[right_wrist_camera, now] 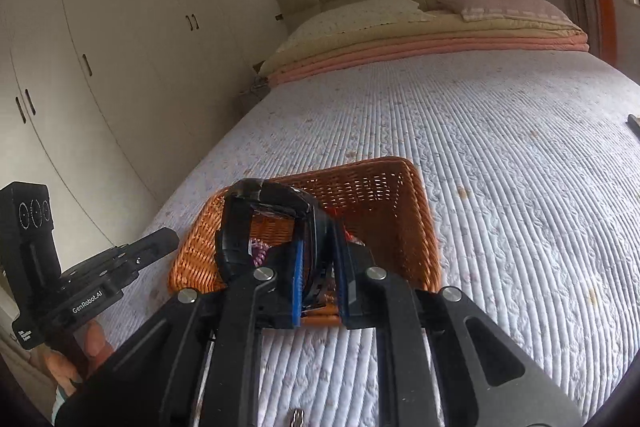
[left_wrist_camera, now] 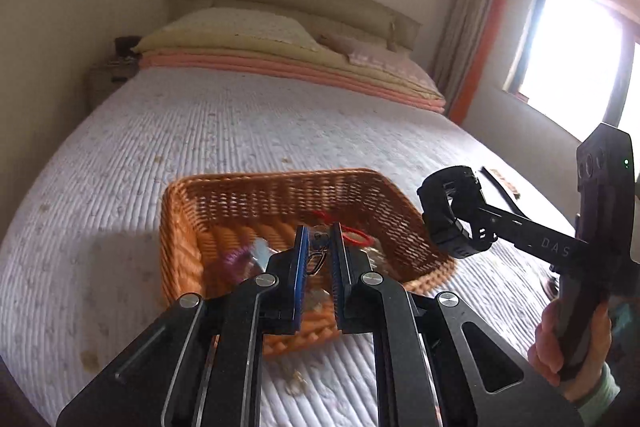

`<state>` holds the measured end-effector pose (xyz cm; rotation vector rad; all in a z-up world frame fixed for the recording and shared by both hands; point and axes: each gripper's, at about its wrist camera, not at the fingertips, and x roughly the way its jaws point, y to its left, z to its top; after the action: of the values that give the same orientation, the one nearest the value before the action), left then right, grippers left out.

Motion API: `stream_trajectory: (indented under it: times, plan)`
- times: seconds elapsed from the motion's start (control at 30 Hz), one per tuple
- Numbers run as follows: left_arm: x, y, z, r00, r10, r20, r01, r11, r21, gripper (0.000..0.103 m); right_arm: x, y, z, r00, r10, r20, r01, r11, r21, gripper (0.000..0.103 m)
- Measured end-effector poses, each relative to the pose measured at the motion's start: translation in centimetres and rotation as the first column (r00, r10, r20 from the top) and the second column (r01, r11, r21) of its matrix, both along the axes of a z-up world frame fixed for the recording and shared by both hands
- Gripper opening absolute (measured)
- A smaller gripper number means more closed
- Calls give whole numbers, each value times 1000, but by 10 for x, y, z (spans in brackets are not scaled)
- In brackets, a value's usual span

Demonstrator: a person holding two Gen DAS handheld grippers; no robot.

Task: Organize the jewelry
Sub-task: 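Lower the keys and black watch into the basket and open both tools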

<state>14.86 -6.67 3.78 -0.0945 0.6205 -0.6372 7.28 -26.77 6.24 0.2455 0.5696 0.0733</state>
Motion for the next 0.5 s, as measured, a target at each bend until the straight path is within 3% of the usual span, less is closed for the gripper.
stream_trajectory:
  times: [0.2, 0.3, 0.47, 0.5]
  plan:
    - [33, -9, -27, 999, 51, -12, -49, 992, 119, 9, 81, 3, -39, 979, 61, -195, -52, 997, 50, 12]
    - [41, -14, -40, 998, 46, -42, -40, 989, 140, 9, 98, 6, -55, 971, 29, -236, -29, 1000, 2, 12]
    - [47, -19, -55, 996, 34, -88, -20, 987, 161, 10, 109, 5, -63, 969, 29, -247, -25, 1000, 19, 15]
    - [48, -18, -57, 995, 39, -92, -24, 987, 160, 14, 109, 4, -62, 970, 28, -240, -25, 1000, 16, 17]
